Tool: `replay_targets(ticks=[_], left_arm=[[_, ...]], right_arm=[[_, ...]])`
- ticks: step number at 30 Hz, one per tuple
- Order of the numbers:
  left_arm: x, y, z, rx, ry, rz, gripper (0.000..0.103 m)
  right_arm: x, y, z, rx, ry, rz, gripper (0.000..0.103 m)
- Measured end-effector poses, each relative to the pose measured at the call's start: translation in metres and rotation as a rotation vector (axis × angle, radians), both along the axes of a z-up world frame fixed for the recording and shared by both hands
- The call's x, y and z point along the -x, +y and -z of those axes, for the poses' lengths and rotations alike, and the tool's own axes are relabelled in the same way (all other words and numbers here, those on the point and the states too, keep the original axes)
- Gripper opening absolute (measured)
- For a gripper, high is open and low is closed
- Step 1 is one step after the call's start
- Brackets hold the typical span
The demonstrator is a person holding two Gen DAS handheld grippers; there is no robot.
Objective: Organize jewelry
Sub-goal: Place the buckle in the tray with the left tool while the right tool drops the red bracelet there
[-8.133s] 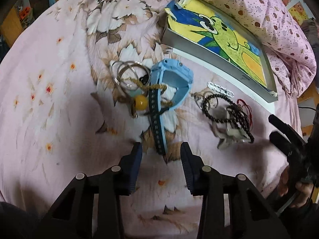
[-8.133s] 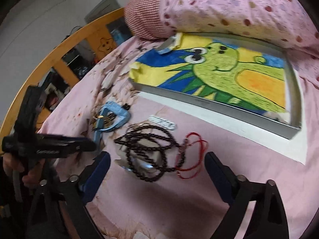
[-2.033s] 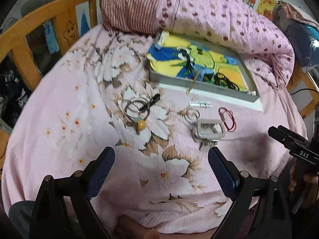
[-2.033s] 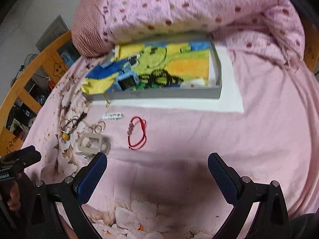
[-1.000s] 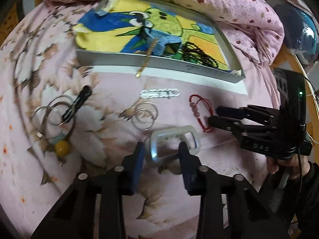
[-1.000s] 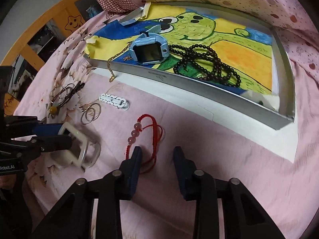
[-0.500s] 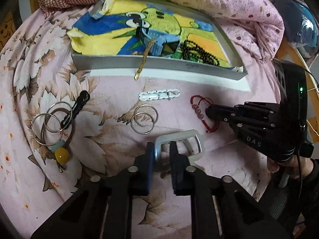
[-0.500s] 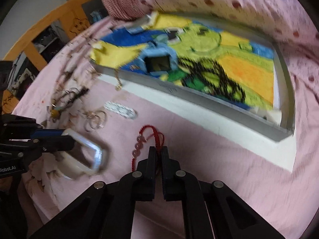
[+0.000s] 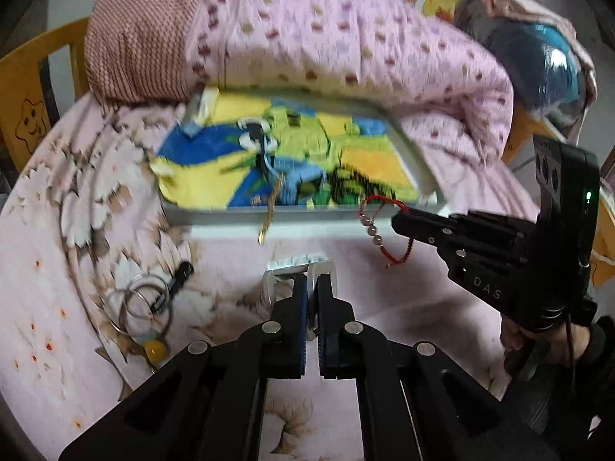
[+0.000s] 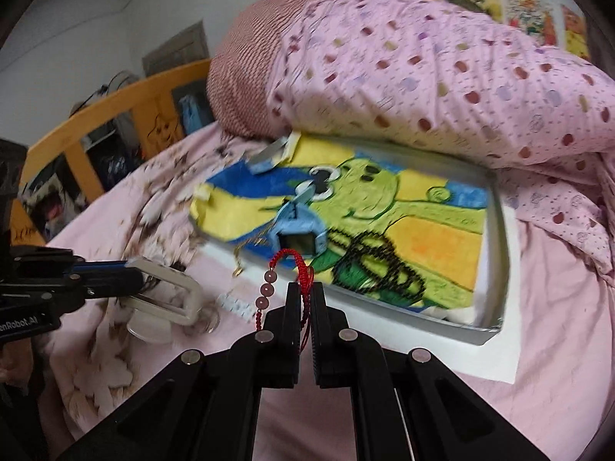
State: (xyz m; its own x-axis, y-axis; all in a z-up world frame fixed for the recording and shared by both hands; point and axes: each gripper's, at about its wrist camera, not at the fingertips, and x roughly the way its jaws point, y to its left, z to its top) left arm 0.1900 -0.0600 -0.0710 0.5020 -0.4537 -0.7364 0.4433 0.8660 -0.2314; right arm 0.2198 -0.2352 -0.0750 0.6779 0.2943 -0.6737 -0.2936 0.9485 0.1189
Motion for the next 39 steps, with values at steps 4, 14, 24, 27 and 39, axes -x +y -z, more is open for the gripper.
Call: replay_targets(ticks=[4, 14, 24, 27, 39], left_arm=[[-0.004, 0.005, -0.015, 0.048, -0.058, -0.033, 0.002], [-0.062, 0.017, -0.032, 0.165, -0.126, -0.147, 0.002], [-0.114, 0.024, -0.001, 0.195, -0.052, -0.218, 0.002], [-0.119, 0.022, 0.010, 0.177, -0.019, -0.224, 0.002], [-0.127, 0.025, 0.024, 0.138, 0.051, -0.237, 0.002]], right_arm=[[-0.012, -0.008, -0.004, -0.034, -0.021, 0.048, 0.005], [-0.044, -0.012, 0.019, -0.059, 0.016, 0.124, 0.005], [-0.061, -0.022, 0.039, -0.081, 0.080, 0.180, 0.005], [-0.065, -0.025, 0.043, -0.079, 0.094, 0.197, 0.005], [-0.067, -0.031, 0.047, -0.079, 0.131, 0.225, 0.015]])
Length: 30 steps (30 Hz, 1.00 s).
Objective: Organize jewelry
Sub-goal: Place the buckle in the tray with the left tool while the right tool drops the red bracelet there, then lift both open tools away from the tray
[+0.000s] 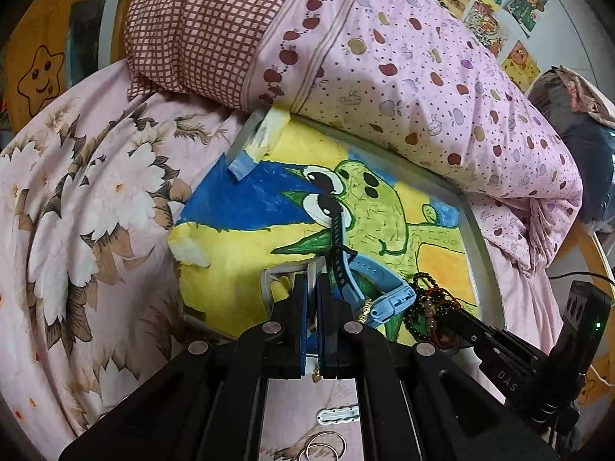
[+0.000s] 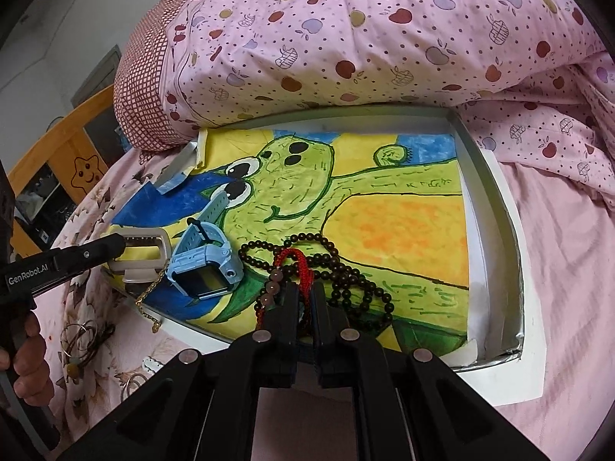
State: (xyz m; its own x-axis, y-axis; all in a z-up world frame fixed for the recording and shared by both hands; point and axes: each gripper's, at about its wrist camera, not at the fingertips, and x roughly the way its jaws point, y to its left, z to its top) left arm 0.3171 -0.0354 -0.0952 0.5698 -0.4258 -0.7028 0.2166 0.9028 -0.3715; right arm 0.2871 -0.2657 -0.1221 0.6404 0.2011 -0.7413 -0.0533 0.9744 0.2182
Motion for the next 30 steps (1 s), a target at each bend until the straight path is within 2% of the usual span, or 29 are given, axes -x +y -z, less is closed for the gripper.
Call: replay_targets(ticks=[1, 3, 6, 7, 8, 12, 14, 16, 20, 22, 23, 24, 25, 26, 30], left_arm=[[0.000, 0.000, 0.000, -0.005, 0.000, -0.001, 0.002], [-0.001, -0.001, -0.001, -0.033, 0.004, -0.005, 0.003], [0.001, -0.002, -0.002, -0.047, 0.006, -0.007, 0.023], [0.001, -0.002, -0.002, -0.048, 0.002, -0.011, 0.036], [0.003, -0.001, -0.004, -0.048, -0.007, -0.016, 0.040], [0.007, -0.001, -0.012, -0.074, -0.027, -0.028, 0.042], [0.011, 0.000, -0.018, -0.082, -0.049, -0.040, 0.059], [0.018, 0.003, -0.026, -0.080, -0.079, -0.058, 0.066], [0.033, 0.004, -0.042, -0.116, -0.128, -0.069, 0.066], [0.043, 0.004, -0.049, -0.145, -0.152, -0.068, 0.067], [0.049, 0.005, -0.053, -0.149, -0.159, -0.066, 0.072], [0.057, 0.008, -0.057, -0.145, -0.162, -0.064, 0.079], [0.063, 0.011, -0.059, -0.139, -0.164, -0.065, 0.094], [0.070, 0.015, -0.062, -0.130, -0.172, -0.074, 0.100], [0.095, 0.036, -0.076, -0.129, -0.201, -0.111, 0.100]], right_arm=[[0.001, -0.001, -0.001, -0.006, -0.003, 0.003, 0.020], [0.002, -0.002, -0.003, -0.015, -0.012, 0.008, 0.035], [0.004, -0.004, -0.008, -0.019, -0.029, 0.016, 0.042], [0.005, -0.004, -0.009, -0.019, -0.034, 0.020, 0.043], [0.006, -0.005, -0.011, -0.020, -0.040, 0.025, 0.048], [0.013, -0.009, -0.021, -0.035, -0.074, 0.045, 0.065], [0.017, -0.011, -0.027, -0.045, -0.095, 0.051, 0.070], [0.024, -0.013, -0.036, -0.060, -0.129, 0.056, 0.077], [0.040, -0.016, -0.055, -0.085, -0.202, 0.046, 0.096], [0.048, -0.015, -0.063, -0.096, -0.230, 0.027, 0.100], [0.050, -0.014, -0.067, -0.096, -0.240, 0.018, 0.102], [0.053, -0.013, -0.071, -0.095, -0.252, 0.010, 0.103], [0.055, -0.011, -0.074, -0.091, -0.262, 0.001, 0.103], [0.058, -0.008, -0.077, -0.085, -0.272, -0.010, 0.103], [0.074, 0.000, -0.087, -0.070, -0.306, -0.047, 0.103]])
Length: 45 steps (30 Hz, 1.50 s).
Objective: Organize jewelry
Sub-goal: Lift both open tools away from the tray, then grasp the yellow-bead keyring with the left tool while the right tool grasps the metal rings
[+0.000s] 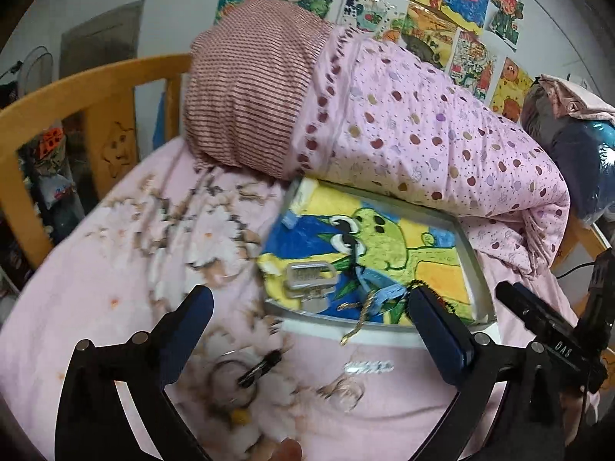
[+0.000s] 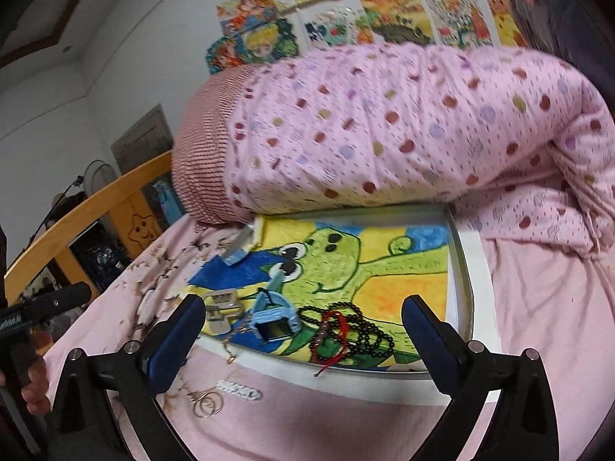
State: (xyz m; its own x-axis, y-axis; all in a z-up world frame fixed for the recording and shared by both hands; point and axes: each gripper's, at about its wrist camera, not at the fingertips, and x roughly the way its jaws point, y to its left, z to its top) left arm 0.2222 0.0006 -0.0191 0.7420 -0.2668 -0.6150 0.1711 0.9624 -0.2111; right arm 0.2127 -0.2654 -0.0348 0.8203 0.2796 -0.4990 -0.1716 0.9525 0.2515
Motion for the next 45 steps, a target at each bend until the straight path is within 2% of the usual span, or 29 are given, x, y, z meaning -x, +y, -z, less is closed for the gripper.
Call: replay_targets(ticks=[7, 14, 22, 27, 33, 36, 39, 41, 45], left_arm=[[0.030, 0.048, -0.008, 0.044, 0.054, -0.117, 0.100], [0.061, 0.073, -0.008, 0.025, 0.111, -0.166, 0.100], [0.060, 0.070, 0.021, -0.014, 0.278, -0.137, 0.100], [0.048, 0.072, 0.041, 0.042, 0.397, -0.106, 0.100], [0.035, 0.066, 0.053, 0.057, 0.442, -0.072, 0.099], [0.031, 0.057, 0.056, 0.030, 0.443, -0.040, 0.098], [0.029, 0.047, 0.060, -0.003, 0.447, -0.002, 0.090], [0.025, 0.043, 0.067, -0.011, 0.467, 0.018, 0.075], [0.018, 0.042, 0.079, 0.020, 0.522, 0.032, 0.056]], right_arm=[[0.030, 0.005, -0.009, 0.003, 0.006, -0.037, 0.103], [0.049, 0.013, -0.003, 0.032, 0.075, -0.073, 0.103], [0.041, 0.032, 0.017, 0.088, 0.167, -0.133, 0.103], [0.030, 0.041, 0.040, 0.105, 0.276, -0.168, 0.103], [0.020, 0.057, 0.064, 0.148, 0.382, -0.230, 0.103], [0.017, 0.066, 0.073, 0.162, 0.402, -0.265, 0.103], [0.012, 0.076, 0.082, 0.190, 0.409, -0.309, 0.103], [0.010, 0.082, 0.085, 0.202, 0.403, -0.332, 0.102], [0.001, 0.090, 0.094, 0.190, 0.409, -0.370, 0.089]])
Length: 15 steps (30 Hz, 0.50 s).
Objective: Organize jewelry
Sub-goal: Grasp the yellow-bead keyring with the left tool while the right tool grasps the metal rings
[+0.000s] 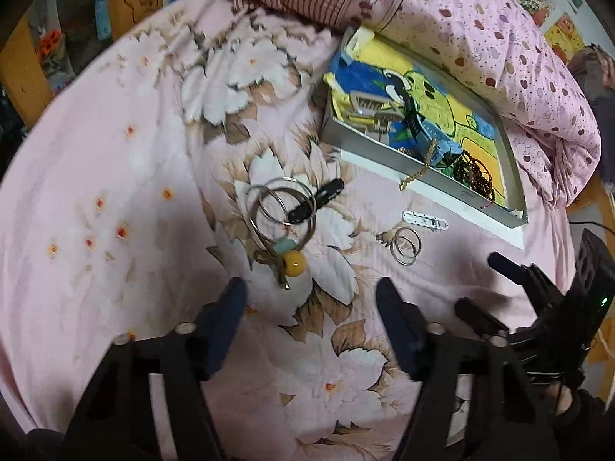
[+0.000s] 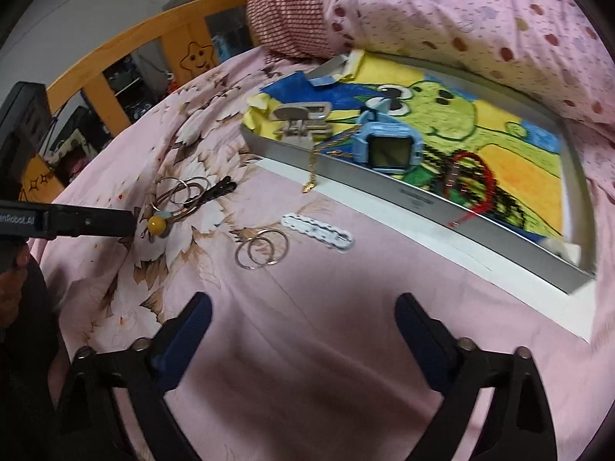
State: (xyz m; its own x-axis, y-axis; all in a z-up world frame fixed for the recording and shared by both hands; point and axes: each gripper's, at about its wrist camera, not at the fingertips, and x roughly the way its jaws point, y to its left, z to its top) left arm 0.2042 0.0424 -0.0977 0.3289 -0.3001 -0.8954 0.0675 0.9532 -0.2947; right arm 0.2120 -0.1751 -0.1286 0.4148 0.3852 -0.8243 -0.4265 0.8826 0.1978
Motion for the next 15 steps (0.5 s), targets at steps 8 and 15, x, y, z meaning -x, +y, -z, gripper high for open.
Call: replay_targets(ticks=[8, 15], left_arm=[[-0.016, 0.003, 0.010, 0.049, 0.050, -0.021, 0.038], [-0.028, 0.002, 0.026, 0.007, 0.119, -0.043, 0.037]], right_arm=[[-0.015, 0.013, 0.016, -0.033, 0.012, -0.041, 0.065], [-0.015, 0.028, 0.019, 0.009, -0.043, -0.074, 0.056]])
